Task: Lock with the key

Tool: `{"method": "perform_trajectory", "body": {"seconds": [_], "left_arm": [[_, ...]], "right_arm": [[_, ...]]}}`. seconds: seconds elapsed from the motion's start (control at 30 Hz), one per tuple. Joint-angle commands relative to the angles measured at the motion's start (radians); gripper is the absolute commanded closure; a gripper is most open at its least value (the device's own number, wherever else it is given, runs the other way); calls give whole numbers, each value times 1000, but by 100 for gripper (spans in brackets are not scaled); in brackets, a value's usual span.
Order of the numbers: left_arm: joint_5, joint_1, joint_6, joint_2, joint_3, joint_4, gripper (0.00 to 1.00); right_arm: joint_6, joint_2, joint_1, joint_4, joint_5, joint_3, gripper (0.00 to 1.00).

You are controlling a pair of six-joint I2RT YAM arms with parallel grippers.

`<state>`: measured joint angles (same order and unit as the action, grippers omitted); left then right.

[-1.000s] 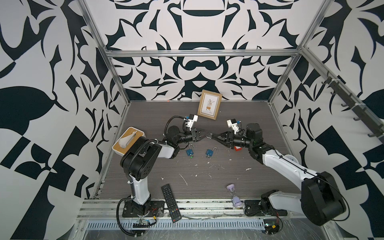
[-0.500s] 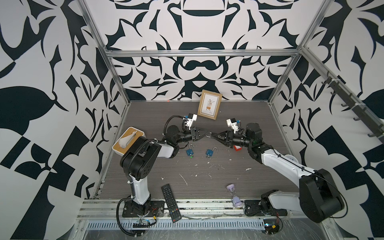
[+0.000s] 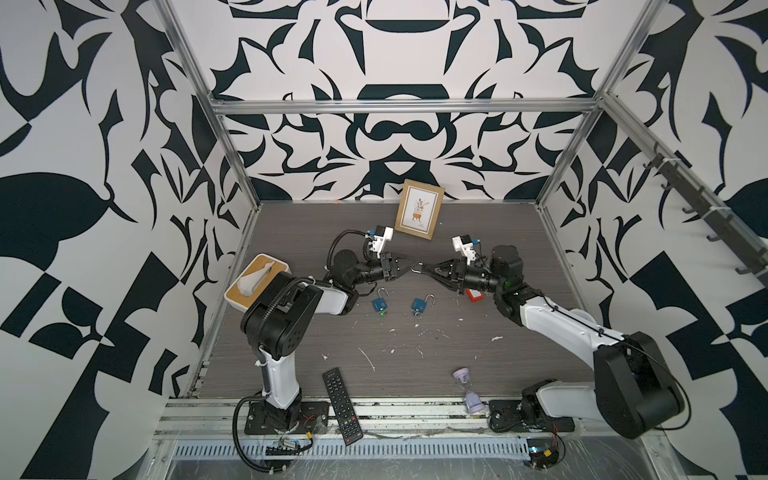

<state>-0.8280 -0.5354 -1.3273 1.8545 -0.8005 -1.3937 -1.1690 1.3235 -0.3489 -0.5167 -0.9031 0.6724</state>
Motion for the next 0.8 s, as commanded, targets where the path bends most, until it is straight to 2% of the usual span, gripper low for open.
{"method": "perform_trajectory", "body": {"seconds": [0.0, 0.1, 0.3, 0.33, 0.37, 0.5, 0.53, 0.57, 0.6, 0.67, 0.77], "left_arm": [[-21, -6, -4, 12, -20, -32, 100], [-19, -7, -7, 14, -19, -32, 100], [-16, -6, -6, 15, -19, -32, 100], [-16, -8, -6, 18, -20, -32, 100], [-19, -9, -8, 20, -22, -32, 100], [-37, -7, -7, 22, -25, -32, 100], [-44, -4, -5, 19, -24, -33, 92], [-49, 1, 1, 13, -20, -32, 71], [-51, 3, 13, 4, -13, -32, 57], [-57, 7, 34, -14, -5, -31, 45], [-81, 5, 25, -11, -17, -32, 44]], "right_arm": [[-10, -10, -6, -116, -14, 16, 74], [-26, 2, -6, -143, -14, 13, 75], [-44, 9, -6, -177, -24, -1, 87], [-44, 9, -6, -178, -26, -3, 91], [-41, 9, -6, -182, -27, -5, 100], [-24, 11, -5, -182, -37, -4, 100], [-15, 11, -3, -168, -42, 0, 100], [0, 11, 3, -148, -51, 4, 100], [12, 9, 9, -128, -60, 7, 100], [18, 3, 20, -112, -75, 7, 100], [20, -4, 28, -96, -83, 7, 100]]}}
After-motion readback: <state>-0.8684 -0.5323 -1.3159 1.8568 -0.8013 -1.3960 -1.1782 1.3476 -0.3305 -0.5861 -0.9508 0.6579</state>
